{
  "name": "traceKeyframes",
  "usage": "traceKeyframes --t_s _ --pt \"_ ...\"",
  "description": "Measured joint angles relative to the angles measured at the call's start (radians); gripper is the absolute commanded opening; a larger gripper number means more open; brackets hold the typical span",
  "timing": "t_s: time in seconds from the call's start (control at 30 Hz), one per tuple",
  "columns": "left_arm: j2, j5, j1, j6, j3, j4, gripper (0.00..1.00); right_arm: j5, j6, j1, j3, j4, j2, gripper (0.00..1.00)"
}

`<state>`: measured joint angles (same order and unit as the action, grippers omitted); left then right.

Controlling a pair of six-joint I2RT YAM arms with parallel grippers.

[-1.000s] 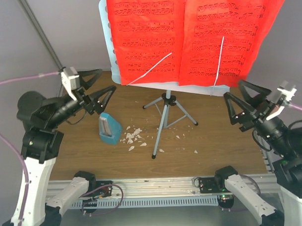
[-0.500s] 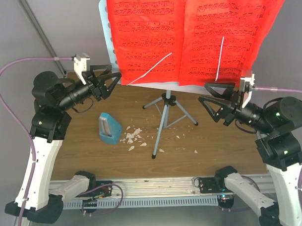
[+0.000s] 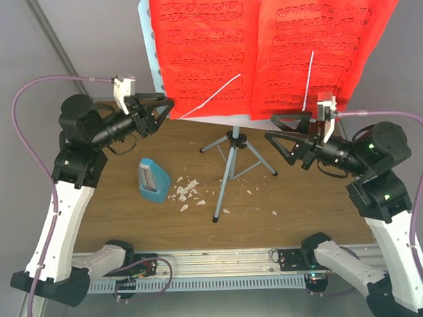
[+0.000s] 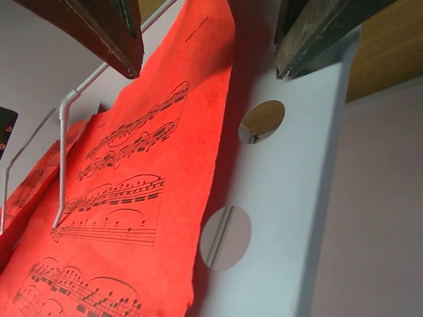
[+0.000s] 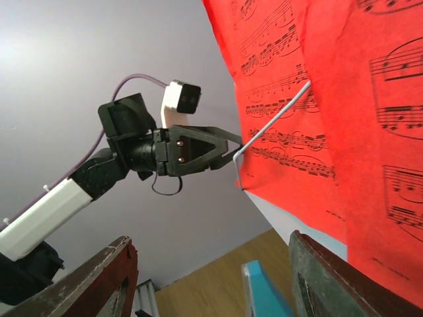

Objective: Pack up the instrument practice props

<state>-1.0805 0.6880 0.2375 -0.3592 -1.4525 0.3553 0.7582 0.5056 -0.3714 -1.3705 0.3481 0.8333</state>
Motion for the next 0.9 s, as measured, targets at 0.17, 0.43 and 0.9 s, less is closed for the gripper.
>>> traceKeyframes --t_s 0.17,0.43,0.9 --pt "-0.011 0.010 0.000 -0.001 0.007 -0.002 0.46 -0.044 -0.006 -0.098 0.000 -0.011 0.032 0.63" --pt "-0.026 0.077 0.000 -0.024 0.016 -0.047 0.41 -0.227 -0.047 -0.345 0.000 -0.020 0.089 0.63" --pt "-0.031 0.169 0.000 -0.058 0.032 -0.123 0.26 -0.737 0.019 -0.645 -0.001 -0.193 0.273 0.62"
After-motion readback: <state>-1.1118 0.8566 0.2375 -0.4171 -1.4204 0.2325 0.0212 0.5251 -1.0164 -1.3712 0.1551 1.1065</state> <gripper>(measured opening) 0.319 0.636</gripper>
